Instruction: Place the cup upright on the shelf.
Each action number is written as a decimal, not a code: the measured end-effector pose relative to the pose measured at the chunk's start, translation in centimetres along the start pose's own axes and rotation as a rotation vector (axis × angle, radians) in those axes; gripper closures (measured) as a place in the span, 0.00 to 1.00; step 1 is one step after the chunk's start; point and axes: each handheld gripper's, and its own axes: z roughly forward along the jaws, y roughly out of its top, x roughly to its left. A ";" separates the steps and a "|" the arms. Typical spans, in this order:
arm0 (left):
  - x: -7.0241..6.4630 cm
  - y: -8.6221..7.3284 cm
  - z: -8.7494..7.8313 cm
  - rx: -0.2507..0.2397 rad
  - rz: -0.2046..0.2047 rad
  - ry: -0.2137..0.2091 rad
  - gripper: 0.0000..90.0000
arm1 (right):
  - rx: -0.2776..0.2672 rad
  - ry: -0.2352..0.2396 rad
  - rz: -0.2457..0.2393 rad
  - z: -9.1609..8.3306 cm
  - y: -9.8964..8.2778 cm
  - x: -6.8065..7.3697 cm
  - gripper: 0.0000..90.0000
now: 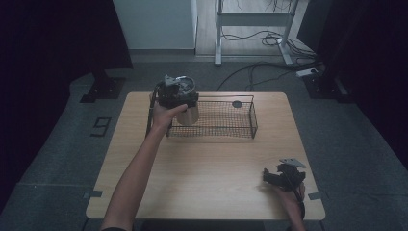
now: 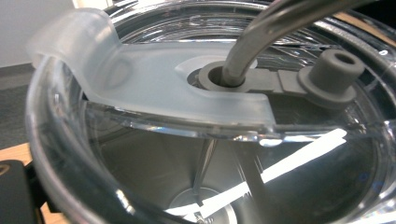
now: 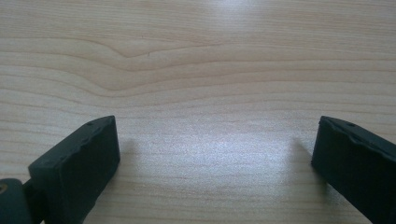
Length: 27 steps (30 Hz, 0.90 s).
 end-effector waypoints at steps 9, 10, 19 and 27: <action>-0.1 -0.1 1.6 0.010 0.017 0.025 0.05 | 0.000 0.000 0.000 0.0 0.0 0.0 0.01; -0.1 -0.1 1.8 0.013 0.018 0.027 0.05 | 0.000 0.000 0.000 0.0 0.0 0.0 0.01; -0.3 -0.6 2.9 0.022 0.031 0.042 0.05 | 0.000 0.000 0.000 0.0 0.0 0.0 0.01; 0.2 -1.4 4.2 0.046 0.016 0.059 0.05 | 0.000 0.000 0.001 0.0 0.0 0.0 0.01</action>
